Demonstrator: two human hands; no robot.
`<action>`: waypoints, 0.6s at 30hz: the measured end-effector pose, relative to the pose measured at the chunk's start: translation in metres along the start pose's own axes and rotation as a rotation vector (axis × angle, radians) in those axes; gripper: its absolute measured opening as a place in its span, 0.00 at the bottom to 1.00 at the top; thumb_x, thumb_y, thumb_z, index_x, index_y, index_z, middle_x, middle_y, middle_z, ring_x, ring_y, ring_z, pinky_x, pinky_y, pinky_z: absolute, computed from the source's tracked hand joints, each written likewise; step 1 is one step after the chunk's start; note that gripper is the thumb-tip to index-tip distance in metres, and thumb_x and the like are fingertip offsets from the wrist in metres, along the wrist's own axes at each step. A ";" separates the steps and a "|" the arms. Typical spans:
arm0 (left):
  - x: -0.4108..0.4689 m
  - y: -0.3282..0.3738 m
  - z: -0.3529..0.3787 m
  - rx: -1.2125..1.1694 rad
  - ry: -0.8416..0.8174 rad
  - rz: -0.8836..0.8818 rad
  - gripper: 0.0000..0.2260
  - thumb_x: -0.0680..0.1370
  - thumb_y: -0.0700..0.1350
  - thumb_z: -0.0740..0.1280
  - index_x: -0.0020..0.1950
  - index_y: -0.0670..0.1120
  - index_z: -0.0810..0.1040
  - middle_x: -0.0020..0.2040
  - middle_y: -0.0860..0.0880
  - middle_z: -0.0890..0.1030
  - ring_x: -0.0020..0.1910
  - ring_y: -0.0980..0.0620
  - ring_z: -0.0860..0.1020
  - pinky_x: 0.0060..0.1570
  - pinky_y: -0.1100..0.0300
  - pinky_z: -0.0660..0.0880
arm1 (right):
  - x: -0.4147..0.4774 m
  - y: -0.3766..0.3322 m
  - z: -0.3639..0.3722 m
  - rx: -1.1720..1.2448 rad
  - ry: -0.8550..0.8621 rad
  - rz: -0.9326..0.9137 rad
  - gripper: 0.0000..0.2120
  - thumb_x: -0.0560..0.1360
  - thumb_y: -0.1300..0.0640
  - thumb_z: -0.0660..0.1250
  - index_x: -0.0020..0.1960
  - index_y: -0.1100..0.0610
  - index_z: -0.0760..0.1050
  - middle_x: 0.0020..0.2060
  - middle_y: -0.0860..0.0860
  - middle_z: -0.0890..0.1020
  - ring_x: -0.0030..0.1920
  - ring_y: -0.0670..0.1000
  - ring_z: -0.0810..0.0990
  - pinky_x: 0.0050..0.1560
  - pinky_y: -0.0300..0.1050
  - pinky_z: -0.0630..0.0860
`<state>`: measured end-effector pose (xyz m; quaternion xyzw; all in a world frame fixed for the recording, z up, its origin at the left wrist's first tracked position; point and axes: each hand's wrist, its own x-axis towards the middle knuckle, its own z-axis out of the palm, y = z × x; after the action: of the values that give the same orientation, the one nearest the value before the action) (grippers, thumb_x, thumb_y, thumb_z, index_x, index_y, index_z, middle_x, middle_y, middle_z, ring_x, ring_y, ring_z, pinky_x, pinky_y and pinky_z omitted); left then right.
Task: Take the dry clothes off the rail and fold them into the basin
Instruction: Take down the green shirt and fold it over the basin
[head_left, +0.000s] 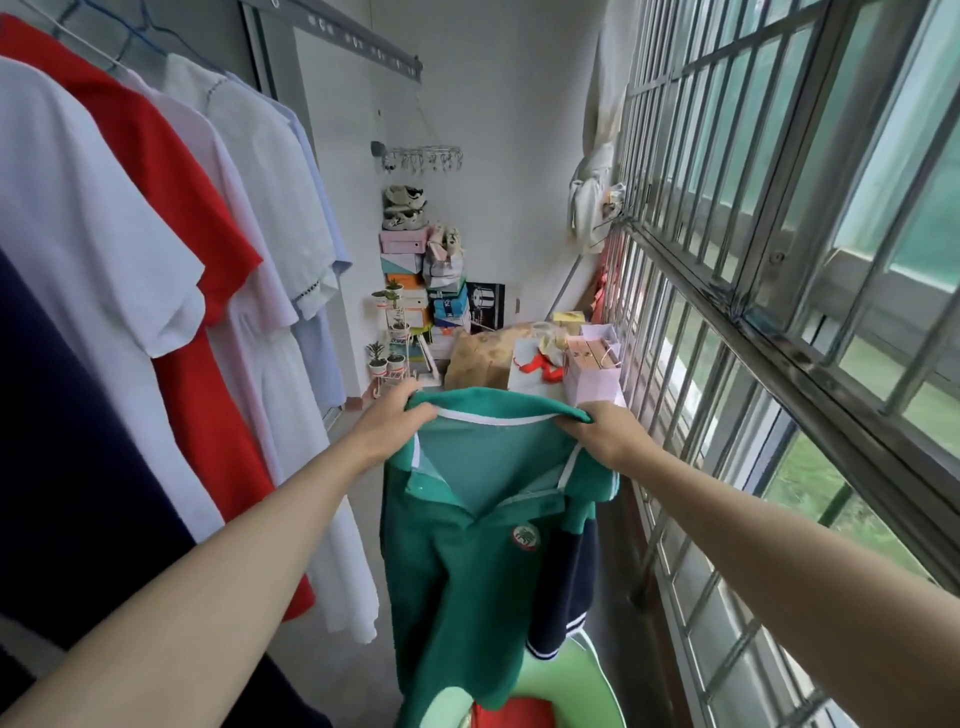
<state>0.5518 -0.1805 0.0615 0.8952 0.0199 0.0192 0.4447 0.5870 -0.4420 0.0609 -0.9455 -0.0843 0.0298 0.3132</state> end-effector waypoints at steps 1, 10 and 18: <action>0.002 -0.005 -0.002 0.094 -0.026 0.013 0.17 0.68 0.58 0.65 0.43 0.46 0.68 0.40 0.48 0.75 0.38 0.50 0.73 0.39 0.56 0.67 | 0.001 0.000 0.001 -0.005 0.006 -0.005 0.18 0.79 0.47 0.60 0.50 0.61 0.78 0.38 0.53 0.76 0.39 0.53 0.73 0.35 0.45 0.66; 0.010 -0.021 -0.011 0.676 -0.170 0.090 0.22 0.66 0.63 0.72 0.40 0.46 0.74 0.39 0.49 0.76 0.37 0.50 0.74 0.36 0.57 0.67 | 0.012 0.004 0.003 -0.038 -0.156 0.177 0.19 0.78 0.49 0.63 0.63 0.61 0.74 0.59 0.57 0.77 0.55 0.56 0.75 0.55 0.43 0.70; 0.017 -0.034 -0.015 0.494 -0.225 -0.049 0.14 0.67 0.49 0.76 0.33 0.45 0.72 0.30 0.50 0.73 0.29 0.53 0.71 0.29 0.61 0.67 | 0.014 0.004 -0.004 -0.124 -0.110 0.052 0.24 0.74 0.40 0.65 0.53 0.60 0.79 0.49 0.57 0.81 0.47 0.54 0.76 0.46 0.45 0.72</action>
<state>0.5676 -0.1474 0.0439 0.9724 -0.0041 -0.0966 0.2124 0.6019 -0.4446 0.0614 -0.9618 -0.0787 0.0847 0.2481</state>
